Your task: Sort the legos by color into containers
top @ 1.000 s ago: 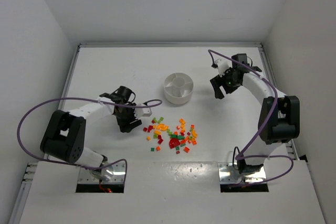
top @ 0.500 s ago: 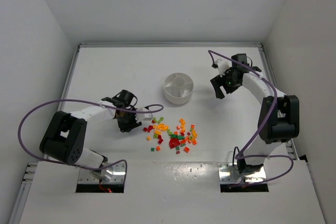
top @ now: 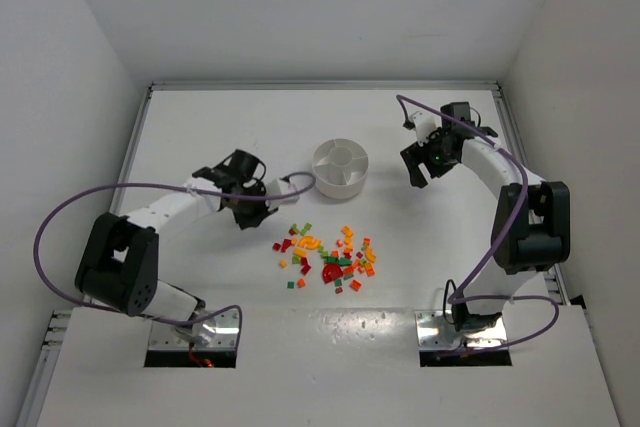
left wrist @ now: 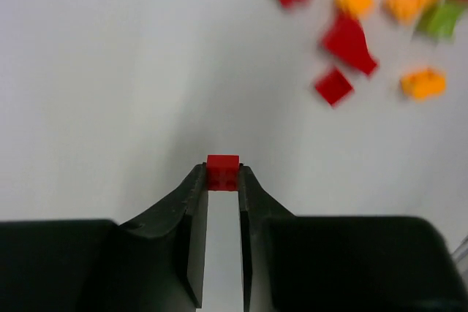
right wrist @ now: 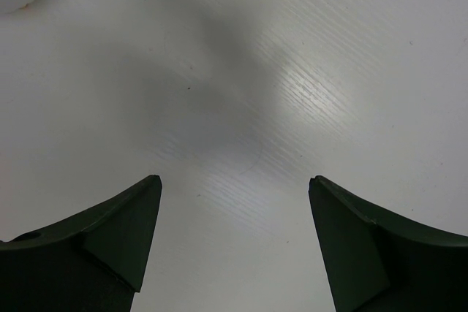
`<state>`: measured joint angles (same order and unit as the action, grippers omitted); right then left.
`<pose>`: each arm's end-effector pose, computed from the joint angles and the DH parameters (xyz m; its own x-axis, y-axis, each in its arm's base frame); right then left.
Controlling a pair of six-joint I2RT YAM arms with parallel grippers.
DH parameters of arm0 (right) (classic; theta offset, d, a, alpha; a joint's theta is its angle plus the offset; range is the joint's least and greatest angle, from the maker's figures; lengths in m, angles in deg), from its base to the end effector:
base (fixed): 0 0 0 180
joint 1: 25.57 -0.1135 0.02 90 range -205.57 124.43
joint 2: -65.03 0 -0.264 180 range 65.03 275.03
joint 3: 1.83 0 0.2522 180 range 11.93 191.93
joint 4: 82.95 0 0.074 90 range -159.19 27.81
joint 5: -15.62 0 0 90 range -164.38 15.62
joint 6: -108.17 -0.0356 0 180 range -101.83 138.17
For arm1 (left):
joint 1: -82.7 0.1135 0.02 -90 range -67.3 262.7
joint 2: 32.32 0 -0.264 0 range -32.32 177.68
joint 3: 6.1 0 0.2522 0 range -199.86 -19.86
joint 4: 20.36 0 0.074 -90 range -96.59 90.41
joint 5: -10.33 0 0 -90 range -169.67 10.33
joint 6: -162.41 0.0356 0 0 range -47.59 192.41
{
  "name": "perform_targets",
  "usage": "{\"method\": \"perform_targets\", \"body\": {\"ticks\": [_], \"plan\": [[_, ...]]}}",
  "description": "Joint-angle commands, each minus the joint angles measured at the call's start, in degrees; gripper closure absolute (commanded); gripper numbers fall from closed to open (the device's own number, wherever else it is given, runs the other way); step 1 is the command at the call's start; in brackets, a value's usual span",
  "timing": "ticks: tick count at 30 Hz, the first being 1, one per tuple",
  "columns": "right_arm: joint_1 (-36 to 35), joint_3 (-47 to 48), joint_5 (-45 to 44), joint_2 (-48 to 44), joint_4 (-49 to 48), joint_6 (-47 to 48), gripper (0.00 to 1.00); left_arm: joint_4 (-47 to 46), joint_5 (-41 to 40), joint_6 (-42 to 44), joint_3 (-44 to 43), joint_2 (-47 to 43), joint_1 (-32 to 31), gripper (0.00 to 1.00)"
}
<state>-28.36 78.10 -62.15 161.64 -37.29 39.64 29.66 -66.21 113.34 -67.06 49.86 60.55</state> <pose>0.3417 0.0242 0.2070 -0.7699 -0.3957 -0.5007 -0.4595 0.8882 0.0047 0.2322 -0.1035 0.1809 -0.3769 0.8413 -0.3874 0.9040 0.4253 0.0442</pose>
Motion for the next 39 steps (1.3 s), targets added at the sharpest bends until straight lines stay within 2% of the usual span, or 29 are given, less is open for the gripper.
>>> {"method": "perform_targets", "body": {"ticks": [1,5,8,11,22,28,39], "plan": [[-0.3,-0.5,2.6,-1.4,-1.4,0.2,0.18,-1.7,6.9,-7.5,-11.0,0.2,0.0,0.96],[-0.3,-1.0,4.4,-2.6,-0.9,0.2,0.18,-1.2,14.3,-15.7,-25.2,4.5,0.0,0.96],[-0.3,-1.0,5.0,-3.2,-0.9,-0.3,0.19,-0.7,18.0,-20.8,-32.2,7.8,-0.7,0.96],[-0.3,-1.0,5.7,-3.7,-0.9,-0.8,0.19,-2.1,17.5,-24.9,-36.5,11.3,-2.1,0.96],[-0.3,0.0,6.8,-5.5,0.8,-0.8,0.19,-3.7,19.5,-31.7,-41.6,19.1,-4.8,0.96],[-0.3,-1.0,6.2,-7.2,0.8,-0.2,0.19,-4.3,20.0,-32.2,-43.5,22.6,-5.4,0.96],[-0.3,-1.0,6.2,-8.8,1.8,1.5,0.19,-5.3,19.5,-32.8,-44.7,27.4,-6.9,0.89]]}}
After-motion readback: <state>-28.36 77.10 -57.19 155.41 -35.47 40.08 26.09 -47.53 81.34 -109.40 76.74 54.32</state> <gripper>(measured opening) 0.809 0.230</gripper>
